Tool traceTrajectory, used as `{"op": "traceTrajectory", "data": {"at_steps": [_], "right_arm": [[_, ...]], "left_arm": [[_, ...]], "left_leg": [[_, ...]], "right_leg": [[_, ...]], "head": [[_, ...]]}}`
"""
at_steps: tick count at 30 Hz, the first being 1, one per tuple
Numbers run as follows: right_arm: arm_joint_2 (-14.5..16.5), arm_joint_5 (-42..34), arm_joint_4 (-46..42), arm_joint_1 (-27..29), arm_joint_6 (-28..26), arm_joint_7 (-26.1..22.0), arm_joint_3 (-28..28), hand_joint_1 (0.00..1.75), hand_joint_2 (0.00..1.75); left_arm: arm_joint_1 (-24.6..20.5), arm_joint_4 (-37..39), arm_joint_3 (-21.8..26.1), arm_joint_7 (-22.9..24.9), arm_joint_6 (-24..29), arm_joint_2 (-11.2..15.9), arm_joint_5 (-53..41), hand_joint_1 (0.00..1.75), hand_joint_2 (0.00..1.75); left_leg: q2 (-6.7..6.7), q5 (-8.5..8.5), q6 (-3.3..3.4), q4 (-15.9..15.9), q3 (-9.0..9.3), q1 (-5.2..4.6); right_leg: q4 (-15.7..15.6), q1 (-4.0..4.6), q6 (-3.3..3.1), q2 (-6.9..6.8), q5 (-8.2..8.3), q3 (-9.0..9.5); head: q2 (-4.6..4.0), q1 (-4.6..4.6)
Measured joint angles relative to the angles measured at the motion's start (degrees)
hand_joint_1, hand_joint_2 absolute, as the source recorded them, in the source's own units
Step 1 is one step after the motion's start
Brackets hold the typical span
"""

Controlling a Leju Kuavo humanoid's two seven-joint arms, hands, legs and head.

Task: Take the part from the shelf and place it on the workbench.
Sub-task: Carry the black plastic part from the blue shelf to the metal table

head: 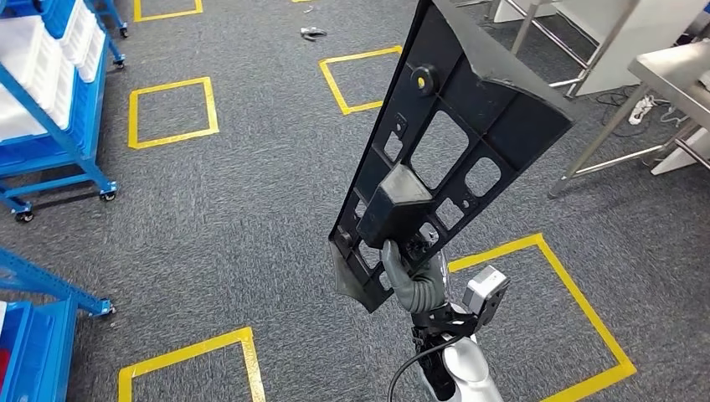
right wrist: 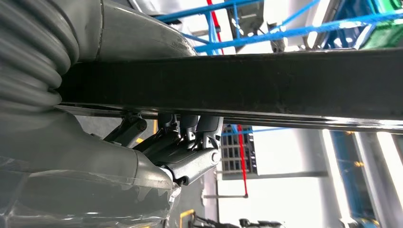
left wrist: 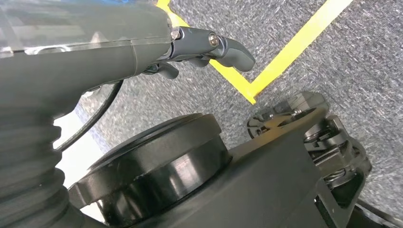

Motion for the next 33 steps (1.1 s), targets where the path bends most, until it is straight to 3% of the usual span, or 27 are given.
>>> {"op": "traceTrajectory", "data": {"at_steps": [2,3,5,7,9,11,12,13,14,16,18,20,22,25,27,28,29,31,33], "right_arm": [[0.0,-0.2,-0.3,-0.1,0.3,-0.1,0.0,1.73,1.75],[0.0,-0.2,-0.3,-0.1,0.4,-0.2,0.0,1.73,1.75],[0.0,-0.4,-0.4,0.0,0.4,-0.3,0.0,1.73,1.75],[0.0,-0.4,-0.4,0.1,0.5,-0.4,0.0,1.73,1.75],[0.1,-0.4,-0.5,0.1,0.5,-0.6,0.0,1.73,1.75],[0.1,-0.4,-0.5,0.2,0.5,-0.7,0.0,1.73,1.75],[0.1,-0.4,-0.5,0.3,0.5,-0.7,0.0,1.73,1.75],[0.1,-0.3,-0.5,0.4,0.4,-0.7,0.0,1.73,1.75],[0.1,-0.3,-0.6,0.5,0.4,-0.7,0.1,1.73,1.75],[0.1,0.0,-1.2,0.7,0.4,-0.8,0.2,1.73,1.75],[0.2,0.2,-1.9,1.1,0.4,-0.9,0.4,1.73,1.75],[0.3,0.4,-2.4,1.4,0.4,-1.0,0.6,1.73,1.75],[0.2,0.9,-3.3,2.0,0.5,-1.1,0.7,1.73,1.75],[0.1,2.6,-5.7,2.5,1.0,-1.4,1.5,1.73,1.75],[0.0,3.9,-7.5,2.7,1.2,-1.8,2.4,1.73,1.75],[-0.1,4.4,-8.4,2.9,1.2,-2.0,2.9,1.73,1.75],[-0.3,4.9,-9.3,3.0,1.2,-2.2,3.4,1.73,1.75],[-0.6,5.7,-11.3,3.1,1.2,-2.6,4.5,1.73,1.75],[-0.8,6.5,-13.1,2.9,1.3,-3.1,5.6,1.73,1.75]], "left_arm": [[0.0,0.0,0.0,0.2,0.0,0.1,0.0,0.00,1.75],[0.0,0.0,0.0,0.3,0.1,0.1,0.0,0.00,1.75],[-0.1,0.0,0.0,0.4,-0.1,0.2,0.0,0.00,1.75],[-0.1,0.0,-0.1,0.5,-0.8,0.4,0.0,0.00,1.75],[-0.3,0.0,-0.1,0.7,-2.0,0.6,-0.1,0.00,1.75],[-0.6,0.0,-0.1,0.8,-2.9,0.7,-0.1,0.00,1.75],[-0.8,0.0,-0.1,1.0,-3.2,0.8,-0.1,0.00,1.75],[-0.8,0.0,-0.1,1.2,-3.4,0.9,-0.2,0.00,1.75],[-0.8,0.0,-0.1,1.4,-3.4,0.9,-0.4,0.00,1.75],[-0.5,0.0,-0.2,1.7,-3.4,1.0,-0.7,0.00,1.75],[-0.2,0.0,-0.2,1.8,-3.4,1.0,-0.7,0.00,1.75],[-0.3,0.0,-0.2,1.8,-3.4,1.0,-0.8,0.00,1.75],[-0.4,0.0,-0.4,1.9,-3.4,1.0,-0.8,0.00,1.75],[-0.4,0.0,-0.6,2.1,-3.4,1.0,-1.2,0.00,1.75],[-0.4,0.0,-0.7,2.1,-3.5,1.1,-1.4,0.00,1.75],[-0.4,0.0,-0.7,2.1,-3.5,1.2,-1.6,0.00,1.75],[-0.4,0.0,-0.8,2.1,-3.6,1.2,-1.8,0.00,1.75],[-0.4,0.0,-1.1,2.1,-3.8,1.3,-2.1,0.00,1.75],[-0.3,0.0,-1.2,2.1,-3.9,1.3,-2.3,0.00,1.75]], "left_leg": [[0.96,-0.21,-0.30,0.1,0.06,-0.34],[1.47,-0.32,-0.50,0.2,0.08,-0.48],[2.48,-0.56,-1.00,0.1,0.19,-0.63],[1.08,-1.89,-1.58,1.6,-0.25,-0.50],[-1.80,-5.30,-2.00,7.6,-2.73,-0.24],[-2.86,-8.22,-2.27,14.9,-5.85,-0.10],[-2.93,-8.28,-2.39,16.5,-6.45,-0.02],[-2.96,-7.19,-2.48,15.8,-6.06,0.11],[-3.12,-5.25,-2.56,13.1,-4.81,0.28],[-4.97,-1.71,-2.76,5.9,-1.67,0.76],[-6.71,-1.04,-2.52,2.0,-0.17,0.99],[-6.51,-1.30,-1.88,1.5,-0.11,0.80],[-5.68,-0.92,-1.21,1.1,0.01,0.77],[-3.92,-0.66,-0.53,0.6,0.16,0.68],[-2.52,-0.82,-0.42,0.7,0.24,0.47],[-1.84,-0.96,-0.39,0.7,0.37,0.39],[-1.21,-1.15,-0.40,0.7,0.58,0.33],[-0.04,-1.60,-0.56,0.6,1.14,0.15],[1.05,-1.93,-0.88,0.6,1.43,-0.11]], "right_leg": [[-6.2,0.77,-0.89,-2.25,1.51,3.33],[-7.4,1.09,-1.22,-2.84,1.46,3.83],[-7.7,1.10,-1.67,-1.91,1.59,3.79],[-8.2,0.69,-2.26,-0.72,1.93,3.90],[-8.4,0.40,-2.73,0.36,2.12,3.96],[-8.4,0.35,-2.90,1.56,2.14,3.95],[-8.3,0.32,-2.90,2.25,2.13,3.98],[-8.2,0.26,-2.86,2.98,2.11,4.01],[-8.0,0.16,-2.77,3.75,2.05,4.04],[-7.3,0.04,-2.29,5.24,1.82,3.74],[-6.6,-0.06,-1.56,6.34,1.90,2.92],[-6.5,-0.20,-0.85,7.12,2.26,2.28],[-4.5,-0.13,-0.65,6.38,1.40,1.41],[4.8,0.13,-0.28,2.89,-3.35,-2.42],[9.0,0.08,-0.10,1.94,-5.00,-4.41],[8.6,0.09,-0.19,1.69,-4.32,-4.22],[6.3,0.15,-0.40,1.38,-2.70,-3.03],[-1.0,0.66,-1.12,-0.51,0.78,0.71],[-5.7,1.40,-1.80,-2.27,1.68,2.99]], "head": [[0.00,-0.02],[0.00,-0.03],[0.01,-0.05],[0.00,-0.07],[0.00,-0.10],[0.01,-0.10],[0.00,-0.10],[0.00,-0.10],[0.00,-0.10],[0.01,-0.11],[0.00,-0.07],[-0.01,-0.04],[-0.01,0.08],[-0.01,0.49],[0.00,0.50],[0.00,0.51],[0.00,0.51],[-0.01,0.51],[-0.01,0.59]]}}
